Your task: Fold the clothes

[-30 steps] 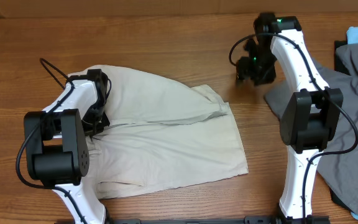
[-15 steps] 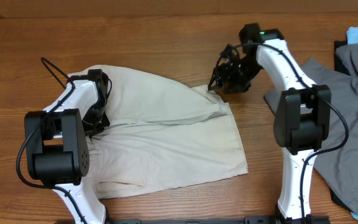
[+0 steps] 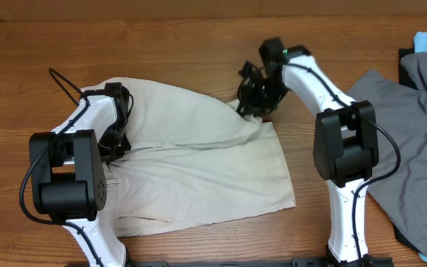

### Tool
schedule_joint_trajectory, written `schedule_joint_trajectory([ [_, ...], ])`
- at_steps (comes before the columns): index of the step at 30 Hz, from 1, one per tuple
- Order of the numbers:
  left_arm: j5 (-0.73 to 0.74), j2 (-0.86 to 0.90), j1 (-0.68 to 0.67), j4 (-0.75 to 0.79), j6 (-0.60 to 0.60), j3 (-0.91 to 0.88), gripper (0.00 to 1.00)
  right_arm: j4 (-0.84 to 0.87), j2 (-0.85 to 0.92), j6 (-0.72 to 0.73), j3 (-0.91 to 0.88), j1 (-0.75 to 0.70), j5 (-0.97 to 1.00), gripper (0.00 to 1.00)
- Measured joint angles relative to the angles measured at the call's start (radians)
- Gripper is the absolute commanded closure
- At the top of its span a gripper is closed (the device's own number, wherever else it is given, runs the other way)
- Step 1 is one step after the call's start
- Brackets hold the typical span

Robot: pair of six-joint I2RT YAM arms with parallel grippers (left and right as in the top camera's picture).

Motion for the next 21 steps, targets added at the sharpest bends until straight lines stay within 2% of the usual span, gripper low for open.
schedule_joint_trajectory([
  [3,0.001,0.000,0.000,0.000,0.000,0.000,0.74,-0.064,0.002,0.013,0.237,-0.045,0.017,0.96],
  [5,0.015,0.000,-0.002,0.003,0.000,0.000,0.74,-0.077,0.001,0.033,0.335,-0.062,0.032,0.96],
  [8,0.034,0.000,-0.022,0.008,0.001,0.008,0.74,-0.132,0.001,0.103,0.431,-0.047,0.144,0.89],
  [9,0.033,0.000,-0.021,0.008,0.001,0.008,0.74,-0.142,0.001,0.106,0.435,-0.047,0.171,0.86],
  [10,0.031,0.000,-0.019,0.007,0.001,0.008,0.74,-0.176,0.001,0.143,0.435,-0.050,0.245,0.72],
  [11,0.029,0.000,-0.016,0.007,0.001,0.008,0.74,-0.200,0.001,0.158,0.433,-0.054,0.286,0.63],
  [14,0.016,0.000,-0.006,0.006,0.001,0.004,0.74,-0.295,0.001,0.277,0.375,-0.088,0.522,0.60],
  [17,0.008,0.000,-0.006,0.003,0.001,0.003,0.74,-0.294,0.001,0.343,0.280,-0.107,0.675,0.60],
  [21,0.008,0.000,-0.006,0.003,0.001,0.002,0.70,-0.296,0.003,0.380,0.189,-0.118,0.745,0.60],
])
